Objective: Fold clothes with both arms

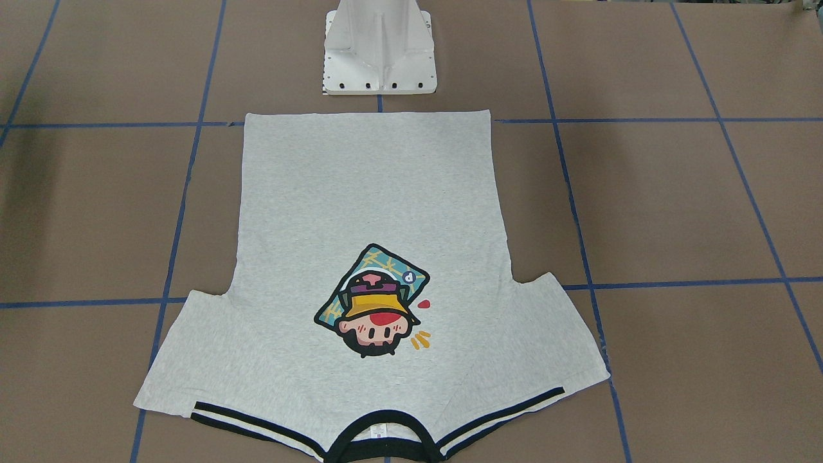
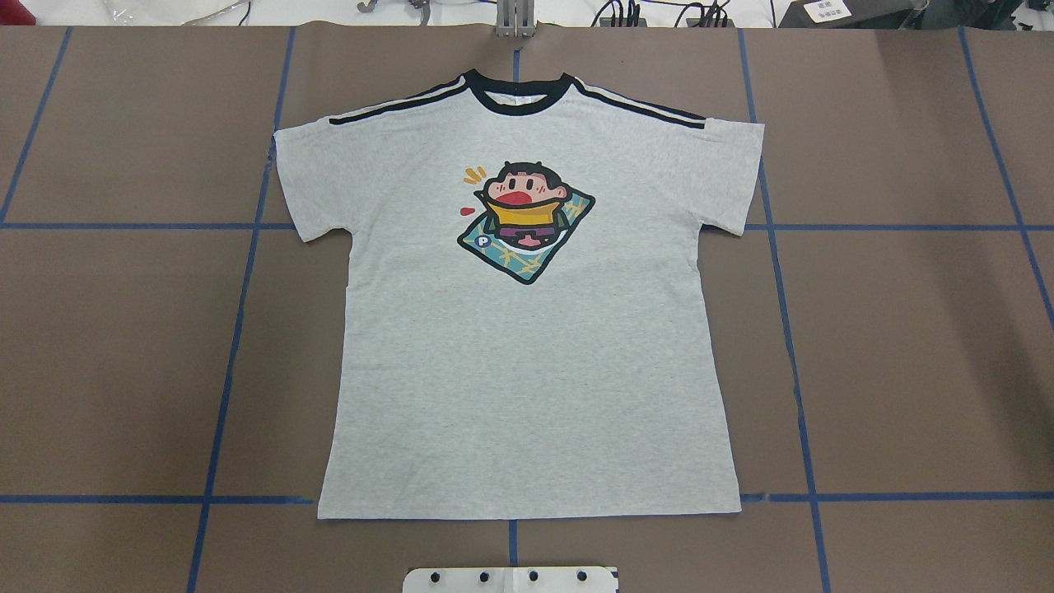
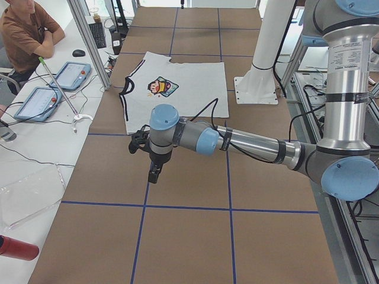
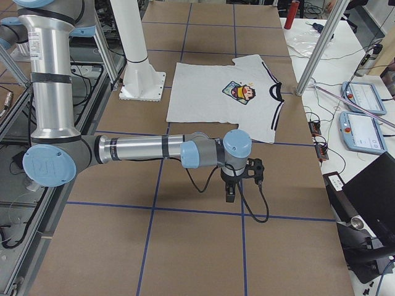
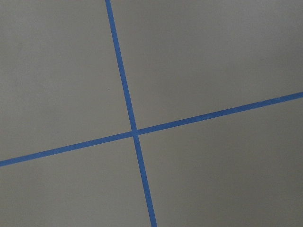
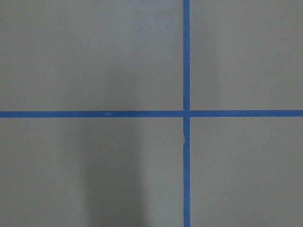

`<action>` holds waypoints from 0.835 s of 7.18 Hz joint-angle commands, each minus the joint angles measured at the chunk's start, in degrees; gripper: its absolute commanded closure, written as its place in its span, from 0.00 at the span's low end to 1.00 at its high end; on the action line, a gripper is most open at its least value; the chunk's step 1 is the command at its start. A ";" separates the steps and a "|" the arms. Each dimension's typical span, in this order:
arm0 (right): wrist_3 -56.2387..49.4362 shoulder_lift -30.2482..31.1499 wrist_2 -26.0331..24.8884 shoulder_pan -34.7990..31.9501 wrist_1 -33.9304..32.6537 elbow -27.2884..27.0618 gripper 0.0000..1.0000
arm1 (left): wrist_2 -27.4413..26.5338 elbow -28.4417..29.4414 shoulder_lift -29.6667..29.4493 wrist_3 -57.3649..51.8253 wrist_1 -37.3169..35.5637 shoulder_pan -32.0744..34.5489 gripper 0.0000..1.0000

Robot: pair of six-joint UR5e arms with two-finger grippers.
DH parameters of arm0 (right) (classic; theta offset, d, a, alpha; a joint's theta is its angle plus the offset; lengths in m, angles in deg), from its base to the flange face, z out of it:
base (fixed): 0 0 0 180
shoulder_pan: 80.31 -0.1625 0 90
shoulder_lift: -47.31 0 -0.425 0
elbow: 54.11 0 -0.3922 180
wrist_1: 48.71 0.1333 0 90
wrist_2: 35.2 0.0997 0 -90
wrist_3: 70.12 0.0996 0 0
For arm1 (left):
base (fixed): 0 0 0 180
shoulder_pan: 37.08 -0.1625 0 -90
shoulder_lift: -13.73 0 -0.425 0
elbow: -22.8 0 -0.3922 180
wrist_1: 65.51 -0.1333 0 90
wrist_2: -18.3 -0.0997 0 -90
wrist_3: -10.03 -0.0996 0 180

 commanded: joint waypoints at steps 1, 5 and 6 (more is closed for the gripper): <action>-0.17 -0.33 0.66 4.30 0.74 -0.43 0.00 | 0.31 -1.22 0.18 0.17 -0.21 -0.01 0.00; 10.80 -17.14 0.30 12.06 6.34 13.38 0.00 | 0.40 -2.19 0.18 0.17 0.23 -0.09 0.00; 17.60 -23.12 0.31 12.94 12.29 20.76 0.00 | 1.09 -2.45 0.18 0.17 0.23 -0.09 0.00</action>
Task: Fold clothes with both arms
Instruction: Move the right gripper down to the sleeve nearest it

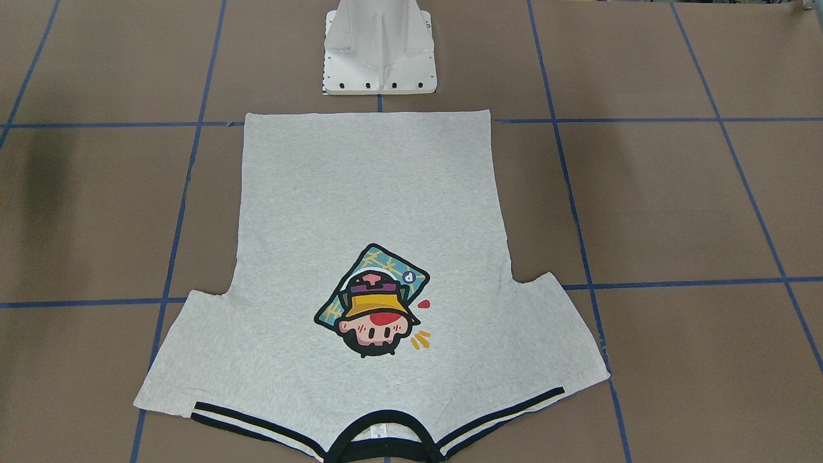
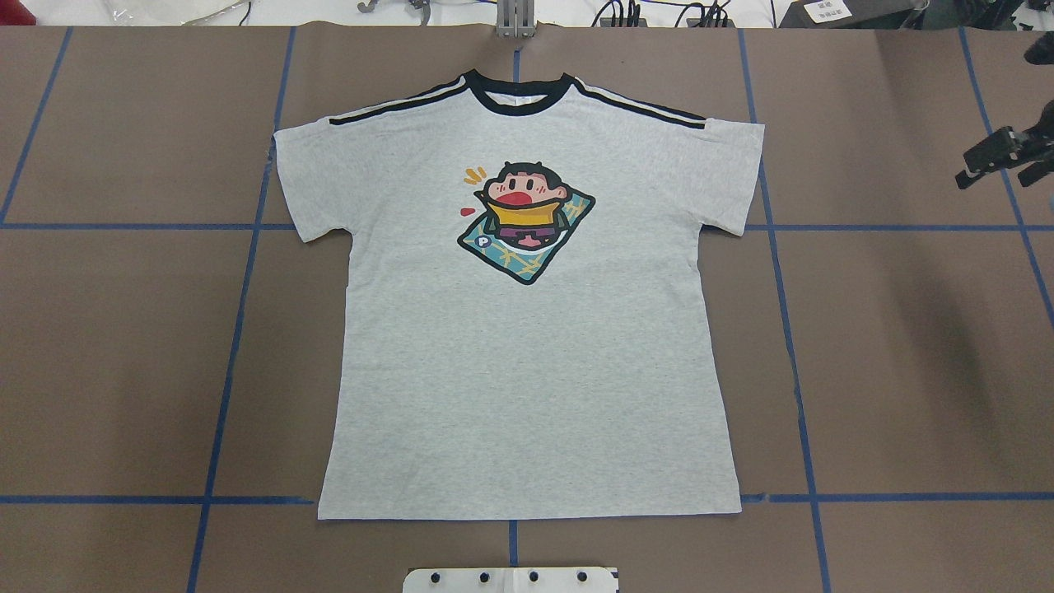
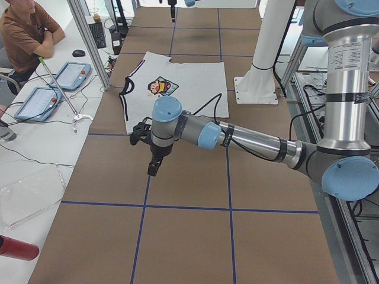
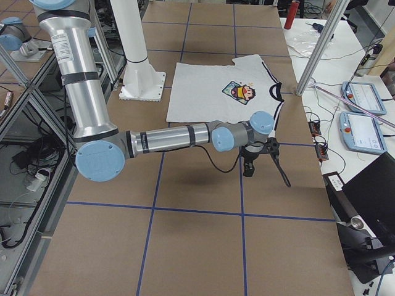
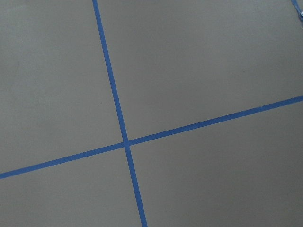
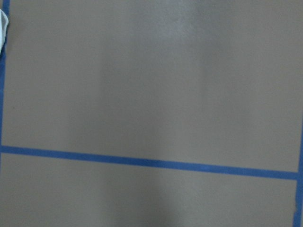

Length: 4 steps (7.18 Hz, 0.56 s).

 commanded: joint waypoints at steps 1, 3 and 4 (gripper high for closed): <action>16.96 -10.93 -0.44 2.96 12.78 12.58 0.00 | 2.29 -0.14 0.00 -0.01 0.04 0.00 0.00; 27.67 -14.47 -2.28 4.03 23.88 18.84 0.00 | 3.87 -0.57 0.00 -0.18 -0.04 0.00 0.00; 28.40 -15.96 -7.43 6.30 24.97 19.47 0.00 | 3.97 -1.10 0.09 -0.27 -0.04 0.00 0.00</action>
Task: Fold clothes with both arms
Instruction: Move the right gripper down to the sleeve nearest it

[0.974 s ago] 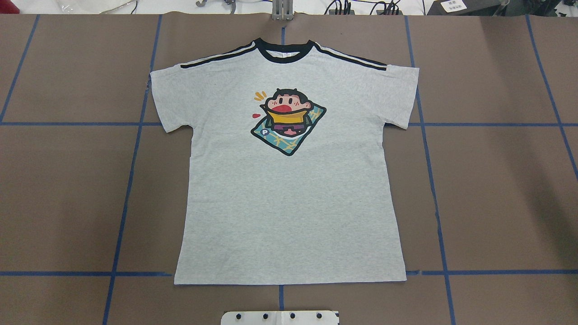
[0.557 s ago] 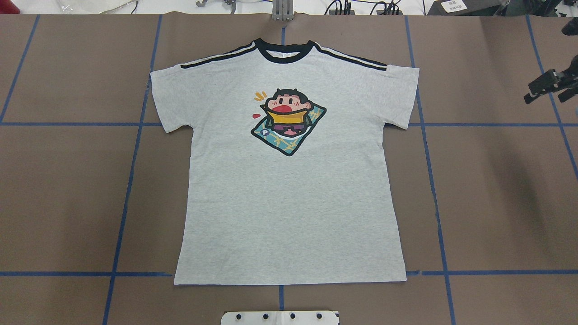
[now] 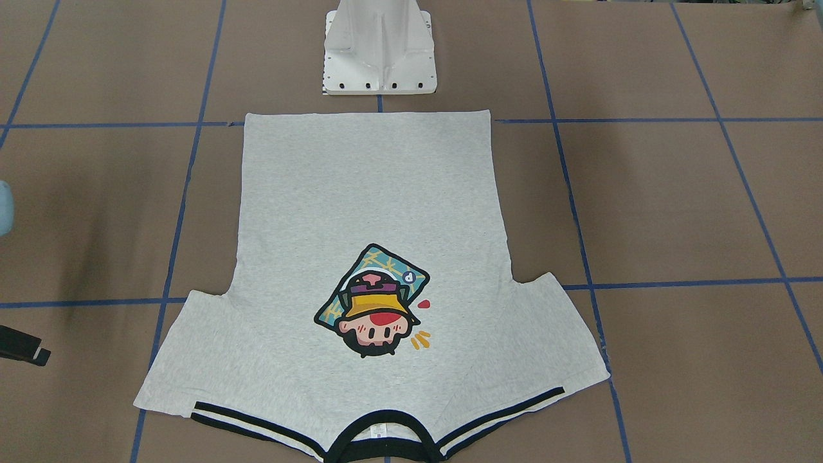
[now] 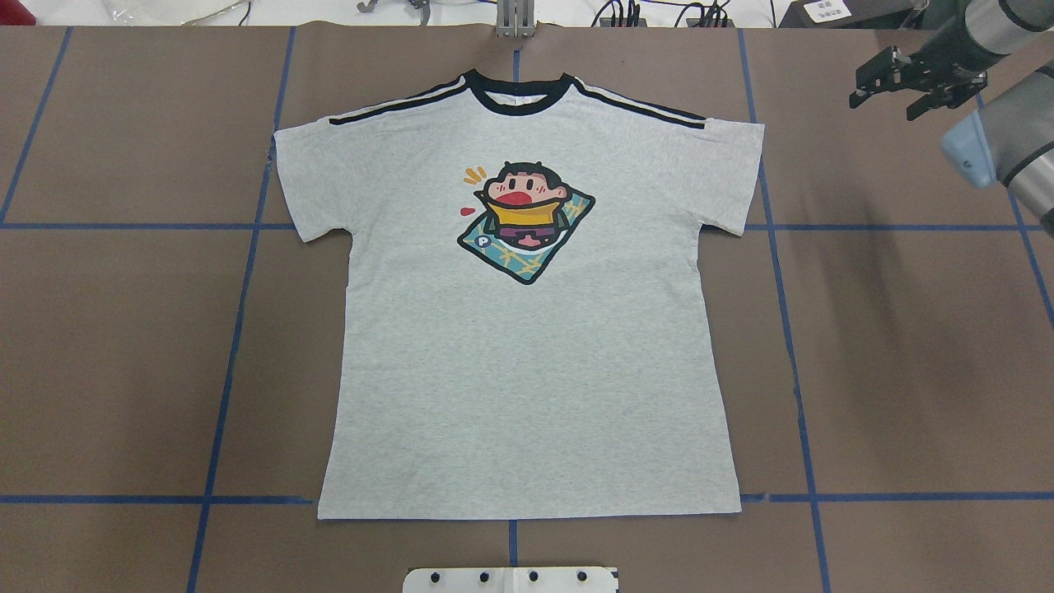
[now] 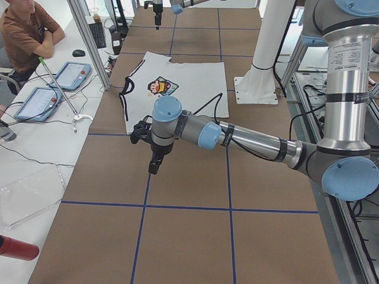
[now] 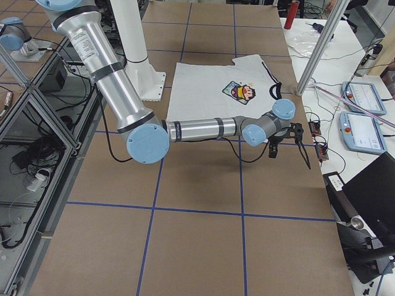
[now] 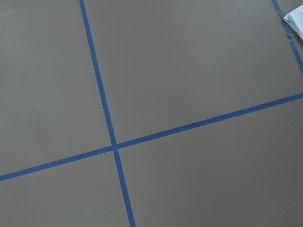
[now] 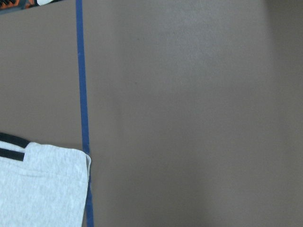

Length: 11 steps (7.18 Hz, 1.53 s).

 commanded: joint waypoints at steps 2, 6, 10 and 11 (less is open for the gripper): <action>9.46 -4.93 -12.64 7.05 14.14 10.92 0.02 | 0.97 -1.41 -0.28 0.05 -0.12 -0.09 0.00; 16.35 -8.20 -15.65 9.44 18.08 15.21 0.13 | 0.97 -2.21 -0.37 0.05 -0.21 -0.18 0.00; 16.35 -9.25 -20.92 13.04 17.99 15.91 0.16 | 0.89 -2.12 -0.19 -0.39 0.06 -0.18 0.00; 16.35 -9.60 -21.36 13.30 17.99 16.00 0.35 | 0.89 -2.03 -0.19 -0.48 0.06 -0.18 0.00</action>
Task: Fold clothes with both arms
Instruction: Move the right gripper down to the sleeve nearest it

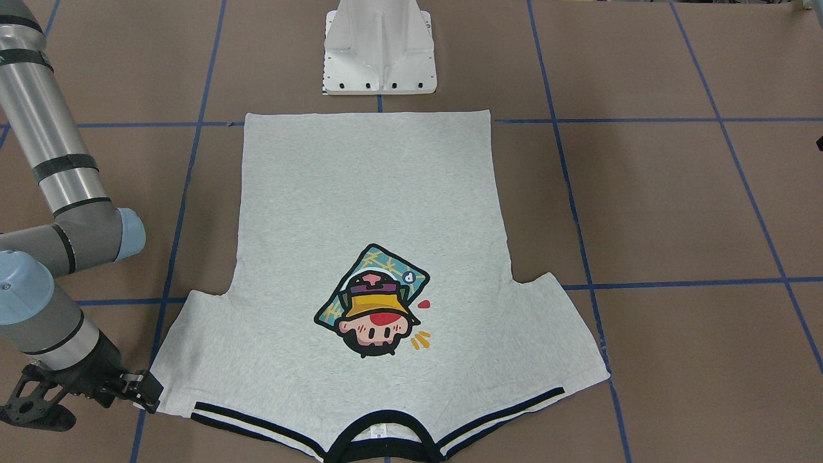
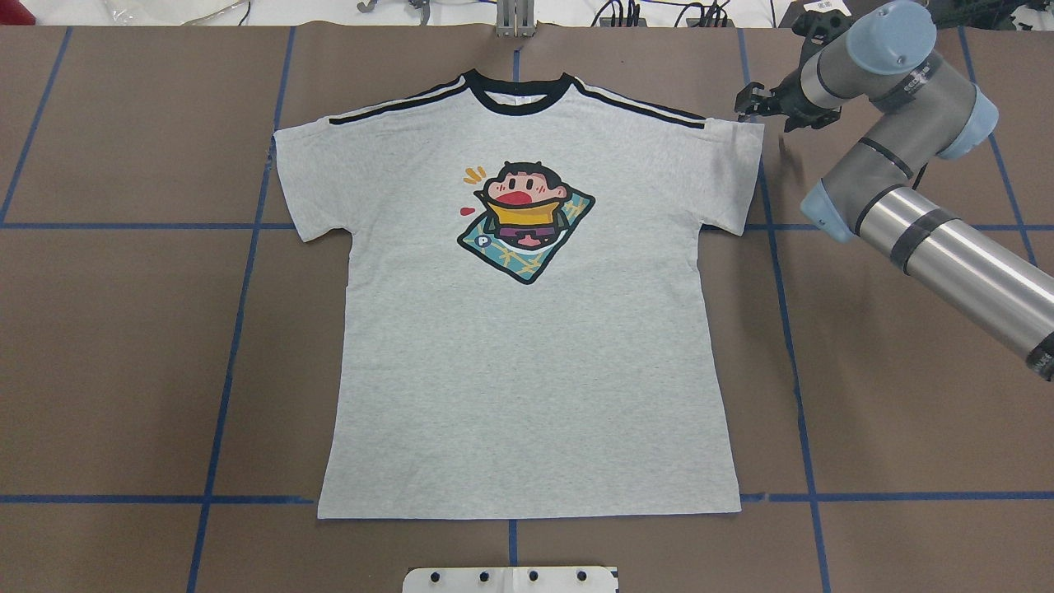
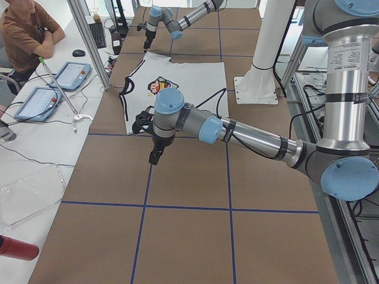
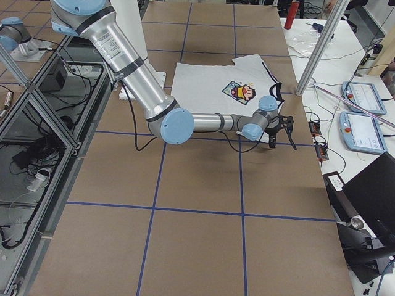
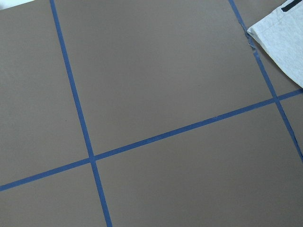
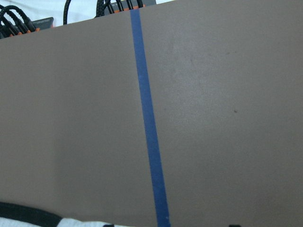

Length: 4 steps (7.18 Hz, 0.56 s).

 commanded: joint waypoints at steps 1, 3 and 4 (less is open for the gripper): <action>0.03 -0.29 -0.77 0.52 0.00 0.36 0.80 | -0.03 0.16 0.02 -0.15 0.03 0.00 0.00; 0.03 -0.91 -0.77 0.52 -0.09 0.53 1.00 | -0.12 0.33 0.02 -0.15 0.21 0.00 0.00; 0.03 -0.91 -0.59 0.52 0.00 0.19 1.00 | -0.12 0.42 0.11 -0.15 0.64 0.00 0.00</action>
